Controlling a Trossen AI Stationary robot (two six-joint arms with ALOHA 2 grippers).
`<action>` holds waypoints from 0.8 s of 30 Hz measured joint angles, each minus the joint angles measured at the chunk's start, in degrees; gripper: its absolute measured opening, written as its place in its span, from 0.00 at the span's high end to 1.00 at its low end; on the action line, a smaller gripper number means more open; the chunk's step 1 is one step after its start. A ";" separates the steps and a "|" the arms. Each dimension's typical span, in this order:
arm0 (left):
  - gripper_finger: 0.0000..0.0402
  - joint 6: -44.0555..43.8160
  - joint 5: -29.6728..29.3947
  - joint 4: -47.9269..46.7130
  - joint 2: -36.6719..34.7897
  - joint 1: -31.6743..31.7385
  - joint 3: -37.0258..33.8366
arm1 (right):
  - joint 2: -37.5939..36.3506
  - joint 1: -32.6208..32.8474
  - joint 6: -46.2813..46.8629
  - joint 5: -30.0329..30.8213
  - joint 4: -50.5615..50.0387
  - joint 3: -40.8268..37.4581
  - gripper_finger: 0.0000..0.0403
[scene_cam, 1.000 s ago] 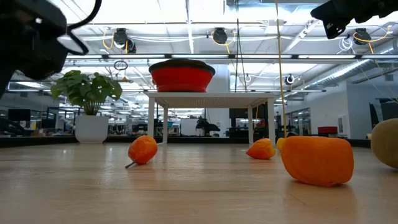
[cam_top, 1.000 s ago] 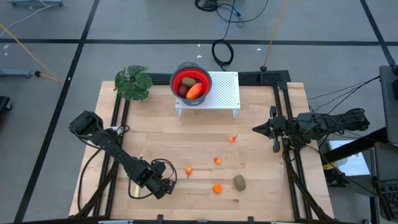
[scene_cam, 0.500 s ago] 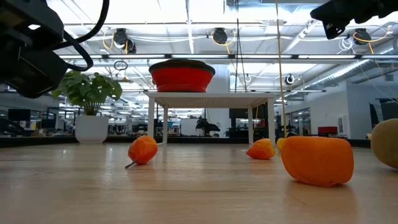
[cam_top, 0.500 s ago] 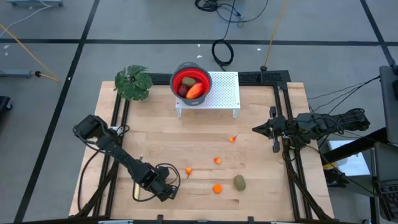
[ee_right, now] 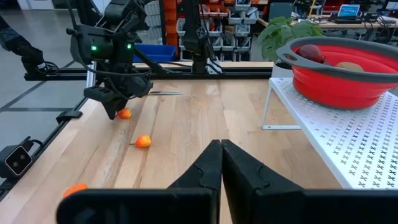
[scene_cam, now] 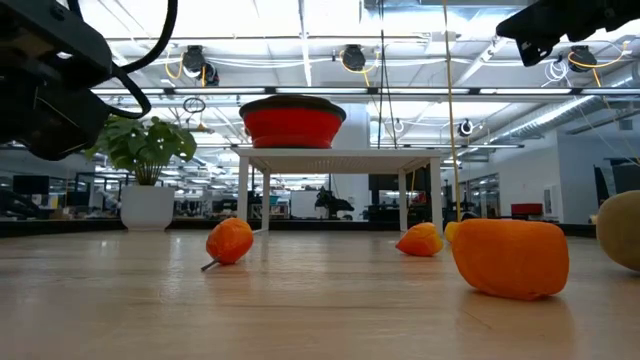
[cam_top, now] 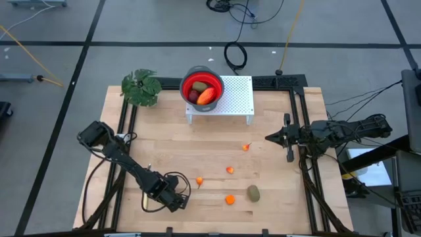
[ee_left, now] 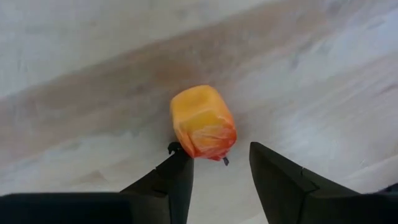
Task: Pick & Place Fruit
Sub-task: Put the pear into the red strainer bowl on the shelf
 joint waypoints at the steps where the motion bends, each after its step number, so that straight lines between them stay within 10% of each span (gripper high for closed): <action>1: 0.60 0.02 -0.45 -0.07 0.00 0.23 -0.02 | 0.07 0.01 0.01 0.00 0.00 0.00 0.99; 24: 0.60 -0.20 -1.62 -2.08 0.07 1.06 0.27 | 0.07 0.01 0.00 -0.02 0.02 0.00 0.99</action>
